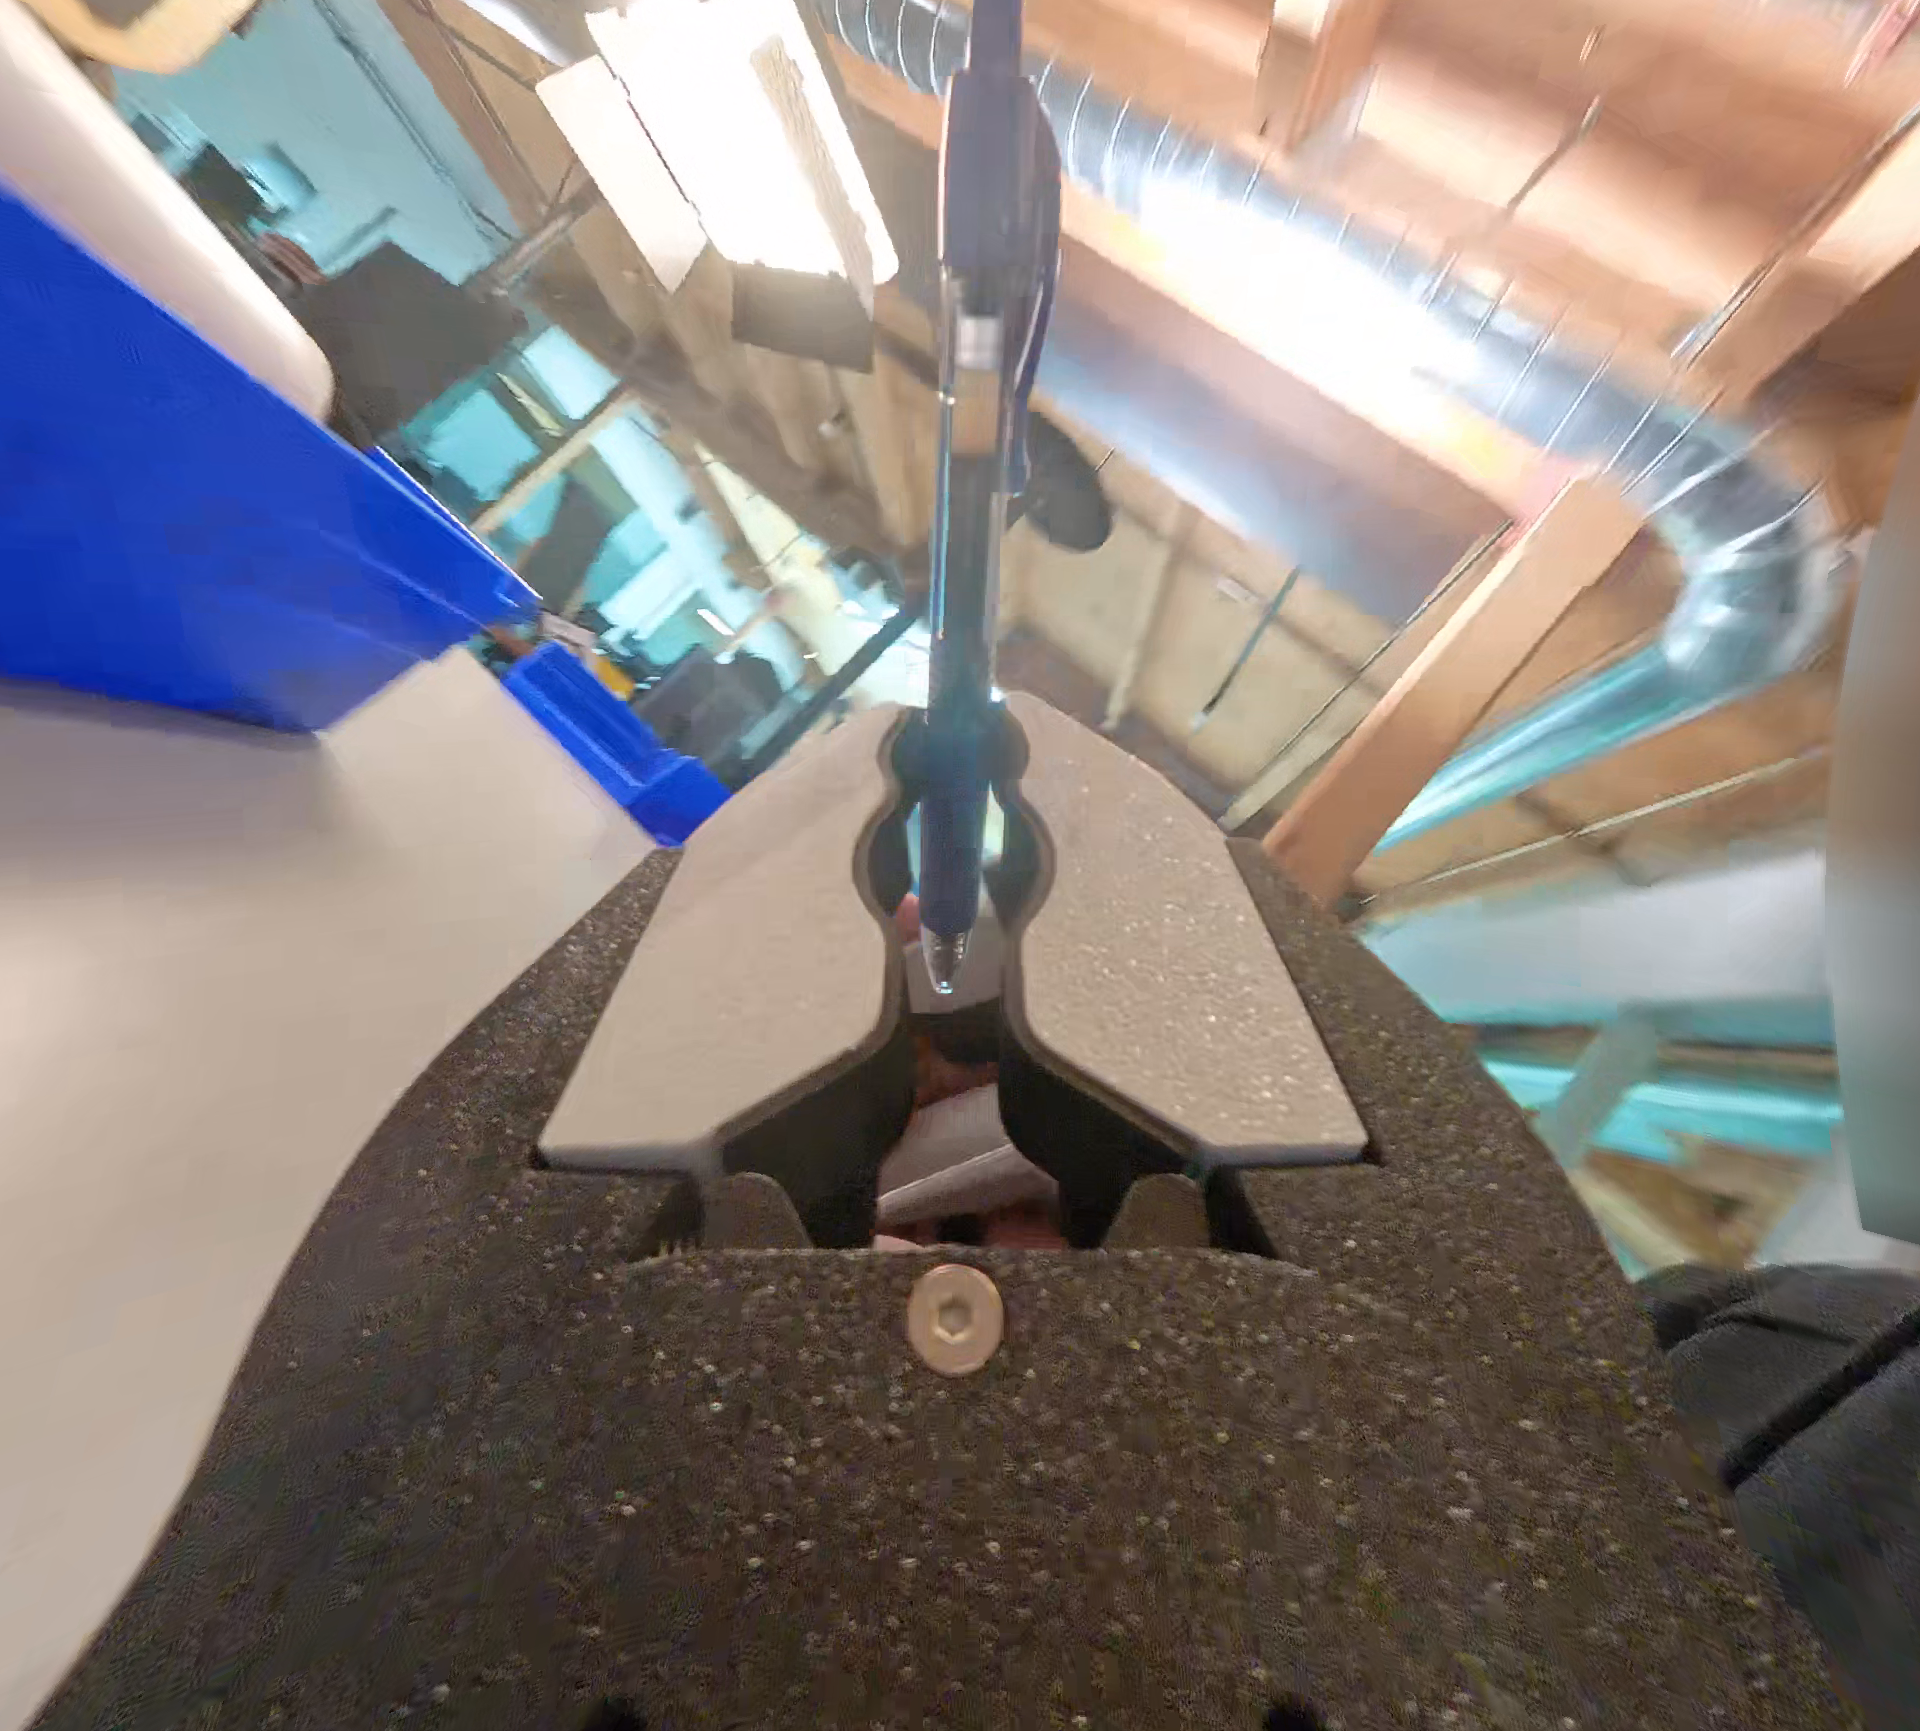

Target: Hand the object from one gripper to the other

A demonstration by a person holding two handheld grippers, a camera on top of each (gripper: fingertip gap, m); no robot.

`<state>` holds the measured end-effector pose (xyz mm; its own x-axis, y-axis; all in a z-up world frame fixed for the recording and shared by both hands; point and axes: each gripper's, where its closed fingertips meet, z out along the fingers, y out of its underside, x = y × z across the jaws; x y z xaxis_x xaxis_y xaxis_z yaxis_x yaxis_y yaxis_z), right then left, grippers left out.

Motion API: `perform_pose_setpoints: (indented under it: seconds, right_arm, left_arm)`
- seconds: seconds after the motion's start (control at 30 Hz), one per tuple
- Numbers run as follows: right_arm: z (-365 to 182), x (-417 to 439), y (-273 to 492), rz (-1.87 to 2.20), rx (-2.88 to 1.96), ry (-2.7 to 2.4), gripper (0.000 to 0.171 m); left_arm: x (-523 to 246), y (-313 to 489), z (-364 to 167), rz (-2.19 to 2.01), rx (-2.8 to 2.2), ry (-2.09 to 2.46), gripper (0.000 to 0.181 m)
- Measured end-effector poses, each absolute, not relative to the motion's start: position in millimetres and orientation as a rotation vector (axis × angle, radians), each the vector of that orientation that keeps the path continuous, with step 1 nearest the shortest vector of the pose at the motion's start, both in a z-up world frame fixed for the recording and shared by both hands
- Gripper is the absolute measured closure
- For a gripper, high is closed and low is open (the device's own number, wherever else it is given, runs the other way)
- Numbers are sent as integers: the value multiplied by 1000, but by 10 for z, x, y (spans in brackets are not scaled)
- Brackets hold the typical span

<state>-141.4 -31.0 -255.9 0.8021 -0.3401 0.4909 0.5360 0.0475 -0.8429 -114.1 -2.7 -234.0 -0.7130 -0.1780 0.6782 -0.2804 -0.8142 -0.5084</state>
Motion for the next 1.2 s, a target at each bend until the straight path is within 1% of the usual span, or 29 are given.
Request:
perform_pose_setpoints:
  seconds: [0.13,0.27,0.4,0.53,0.63,0.8,0.9,1.07,1.2]
  right_arm:
    - [-2652,-1423,-234,-775,-1419,-221,134]
    - [-2631,-1418,-251,-834,-1401,-223,139]
    - [-2568,-1371,-315,-849,-1366,-183,162]
    - [-2560,-1352,-339,-760,-1376,-150,168]
    - [-2478,-1246,-450,-683,-1337,-53,171]
    - [-2420,-1107,-578,-530,-1293,69,171]
    - [-2421,-1032,-596,-523,-1297,116,171]
    - [-2420,-838,-713,-480,-1294,249,170]
    - [-2634,-520,-843,-455,-1481,387,153]
  left_arm:
    - [-1185,-242,-2390,2601,1114,-742,168]
    - [-1213,-434,-2456,2542,1110,-737,168]
    - [-1209,-495,-2502,2509,1119,-794,168]
    - [-1202,-497,-2517,2522,1124,-973,167]
    - [-1165,-448,-2569,2555,1165,-1300,154]
    - [-1131,-202,-2558,2663,1186,-1933,150]
    - [-1029,-67,-2740,2516,1327,-2247,149]
    - [-989,130,-2723,2520,1395,-2222,147]
    - [-951,249,-2741,2478,1435,-2228,147]
